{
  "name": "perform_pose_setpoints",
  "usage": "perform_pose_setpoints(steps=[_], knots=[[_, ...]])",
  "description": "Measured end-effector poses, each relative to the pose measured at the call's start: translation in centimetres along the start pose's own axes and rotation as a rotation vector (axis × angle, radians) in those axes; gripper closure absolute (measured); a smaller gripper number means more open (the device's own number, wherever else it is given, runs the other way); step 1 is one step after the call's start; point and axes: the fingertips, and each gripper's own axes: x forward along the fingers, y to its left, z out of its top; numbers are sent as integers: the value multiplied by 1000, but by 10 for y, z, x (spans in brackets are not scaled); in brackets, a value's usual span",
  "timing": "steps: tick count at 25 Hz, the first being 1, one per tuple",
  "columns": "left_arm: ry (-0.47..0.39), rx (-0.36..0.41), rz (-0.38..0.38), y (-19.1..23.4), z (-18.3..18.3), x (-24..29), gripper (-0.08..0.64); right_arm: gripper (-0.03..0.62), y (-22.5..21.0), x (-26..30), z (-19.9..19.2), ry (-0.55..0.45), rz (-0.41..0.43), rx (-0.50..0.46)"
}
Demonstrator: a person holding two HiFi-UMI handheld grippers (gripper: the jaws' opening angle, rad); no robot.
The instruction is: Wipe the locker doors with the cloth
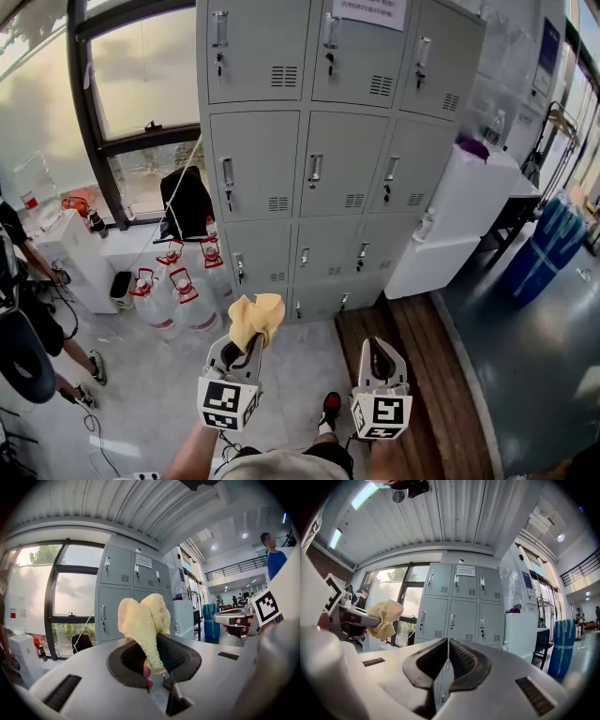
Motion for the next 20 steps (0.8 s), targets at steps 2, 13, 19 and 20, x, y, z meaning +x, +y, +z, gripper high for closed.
perform_pose_setpoints(steps=[2,13,19,20], knots=[[-2,3,7,-3,3,29,485,568,-19,25,-4,-5,8,1],[9,-9,82,-20,38,190,485,568,-121,169,-7,3,110,-2],[4,-13,122,-31,49,255,485,568,-162,223,-12,-3,169,-5],[3,-12,128,-32,51,264,485,568,-167,231,-12,-6,177,-7]])
